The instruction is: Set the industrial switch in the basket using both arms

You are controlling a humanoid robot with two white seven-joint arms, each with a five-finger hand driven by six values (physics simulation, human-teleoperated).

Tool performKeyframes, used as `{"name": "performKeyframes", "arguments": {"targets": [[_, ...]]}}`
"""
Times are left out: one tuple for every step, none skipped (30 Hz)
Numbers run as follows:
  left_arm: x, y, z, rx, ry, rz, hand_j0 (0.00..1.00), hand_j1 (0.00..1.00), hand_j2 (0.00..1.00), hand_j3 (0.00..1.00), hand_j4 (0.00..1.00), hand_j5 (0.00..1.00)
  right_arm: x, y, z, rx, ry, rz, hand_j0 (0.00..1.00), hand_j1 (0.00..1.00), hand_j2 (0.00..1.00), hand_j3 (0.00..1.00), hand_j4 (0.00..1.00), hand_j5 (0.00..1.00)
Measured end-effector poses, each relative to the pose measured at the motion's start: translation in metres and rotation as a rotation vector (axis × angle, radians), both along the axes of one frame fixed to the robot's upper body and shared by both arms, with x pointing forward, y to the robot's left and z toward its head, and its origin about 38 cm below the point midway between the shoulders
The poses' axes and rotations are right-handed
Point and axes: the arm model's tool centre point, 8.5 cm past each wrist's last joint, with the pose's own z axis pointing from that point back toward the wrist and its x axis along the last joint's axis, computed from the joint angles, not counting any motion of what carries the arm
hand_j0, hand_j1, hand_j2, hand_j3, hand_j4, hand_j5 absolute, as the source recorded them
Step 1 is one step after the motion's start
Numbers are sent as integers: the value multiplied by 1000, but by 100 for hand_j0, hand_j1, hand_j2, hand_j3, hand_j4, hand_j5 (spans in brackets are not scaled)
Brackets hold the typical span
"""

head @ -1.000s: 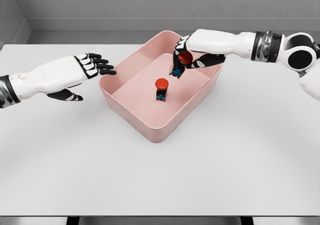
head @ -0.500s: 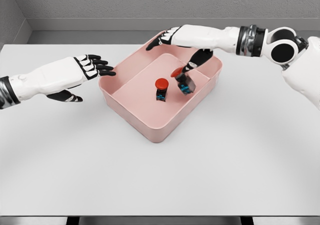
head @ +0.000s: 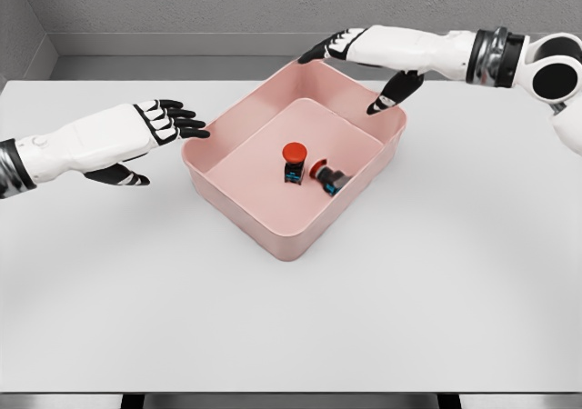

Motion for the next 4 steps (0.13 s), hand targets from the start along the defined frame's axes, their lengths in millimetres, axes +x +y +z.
{"name": "performKeyframes", "arguments": {"targets": [[0,0,1,0,-2,1,100,100,100,100,100,100,-1,-8,-6,-6,12,-13,100,100,100,100,100,100],[1,1,1,0,-3,2,100,100,100,100,100,100,-2,-14,-8,-12,16,-25,100,100,100,100,100,100],[1,1,2,0,-4,4,100,100,100,100,100,100,-3,-21,-12,-16,24,-36,100,100,100,100,100,100],[2,1,1,0,-4,5,100,100,100,100,100,100,-4,-27,-14,-20,31,-48,100,100,100,100,100,100]]}}
